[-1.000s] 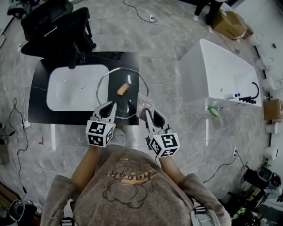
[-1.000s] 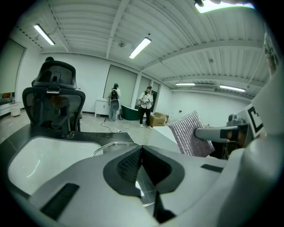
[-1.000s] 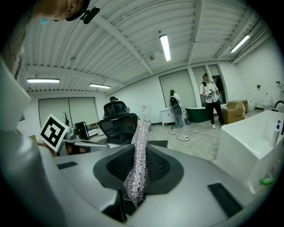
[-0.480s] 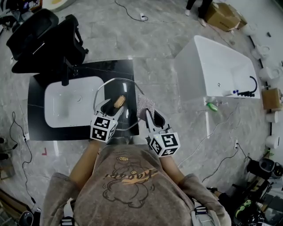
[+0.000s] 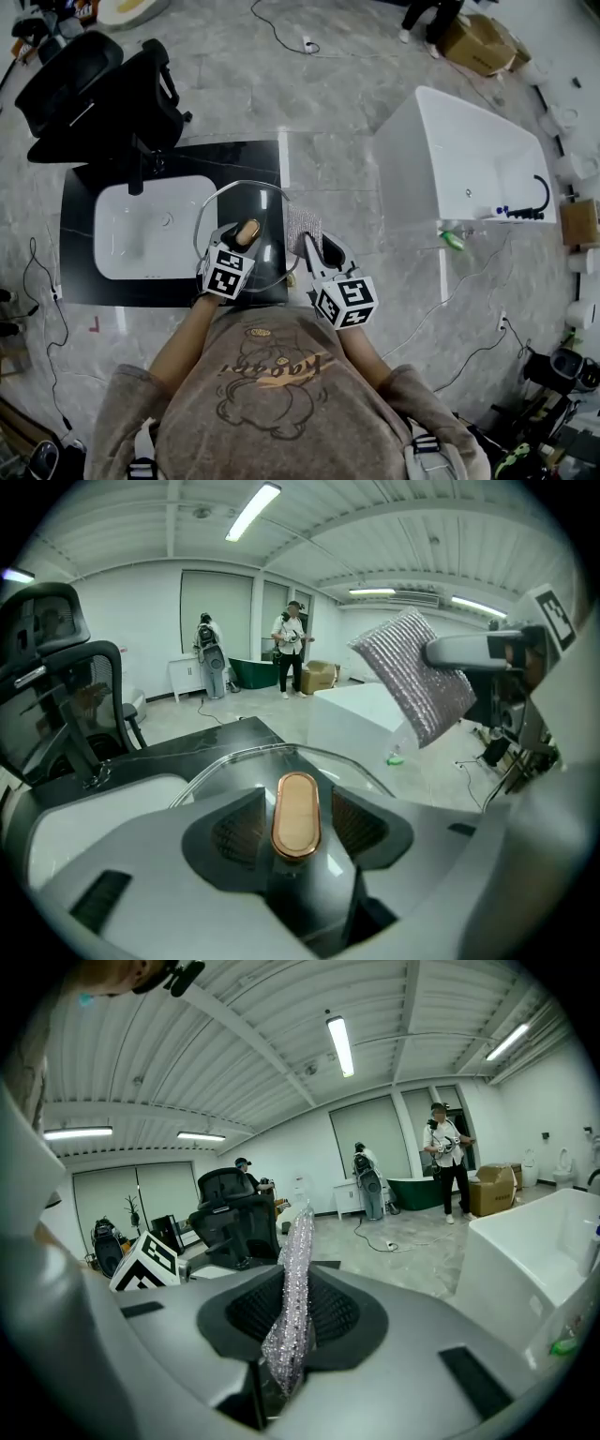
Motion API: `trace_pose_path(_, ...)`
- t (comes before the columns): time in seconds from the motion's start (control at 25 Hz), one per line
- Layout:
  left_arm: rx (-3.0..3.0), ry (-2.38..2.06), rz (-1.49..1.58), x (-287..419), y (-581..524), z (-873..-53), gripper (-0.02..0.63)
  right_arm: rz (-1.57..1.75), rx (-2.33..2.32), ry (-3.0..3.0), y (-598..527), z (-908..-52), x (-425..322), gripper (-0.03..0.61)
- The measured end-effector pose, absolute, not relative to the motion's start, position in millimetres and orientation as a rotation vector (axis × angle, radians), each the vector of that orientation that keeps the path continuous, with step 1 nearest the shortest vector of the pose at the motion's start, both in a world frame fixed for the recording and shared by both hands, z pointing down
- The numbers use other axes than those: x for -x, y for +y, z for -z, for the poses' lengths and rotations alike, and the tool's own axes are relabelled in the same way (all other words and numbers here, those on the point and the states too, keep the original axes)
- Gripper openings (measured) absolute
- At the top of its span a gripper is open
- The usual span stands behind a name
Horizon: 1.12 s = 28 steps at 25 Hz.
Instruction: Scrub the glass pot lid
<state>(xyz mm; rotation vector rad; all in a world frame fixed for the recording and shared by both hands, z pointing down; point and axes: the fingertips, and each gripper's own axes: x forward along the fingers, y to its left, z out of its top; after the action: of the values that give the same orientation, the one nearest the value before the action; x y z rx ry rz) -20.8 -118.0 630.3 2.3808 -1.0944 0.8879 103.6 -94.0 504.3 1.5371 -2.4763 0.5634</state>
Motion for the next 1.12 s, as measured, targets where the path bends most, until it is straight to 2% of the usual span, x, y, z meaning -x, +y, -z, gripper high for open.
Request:
trace_pose_path(0.16,-2.351,-1.124,-0.913,19.5,-122.3,-639.9,0.19,-0.585,-1.52,-2.458,-98.8,-515.0,-111.1,0.08)
trace_pose_path(0.6,-2.304,-1.186,-0.882,15.4,-125.3,-637.0,0.189,-0.551,-1.345,-2.42,-149.0,-534.6,-137.3,0.08)
trace_pose_path(0.8,-2.29,-1.185,-0.88,14.5,-126.0,-637.4,0.189,-0.567,-1.01,-2.493,-187.5,-549.7,-86.3,0.08)
trace_pose_path(1.12,-2.275,-1.225,-0.88,13.7,-127.9,-638.1,0.19,-0.402,-0.284,-2.414,-204.7,-597.7,52.9,0.08)
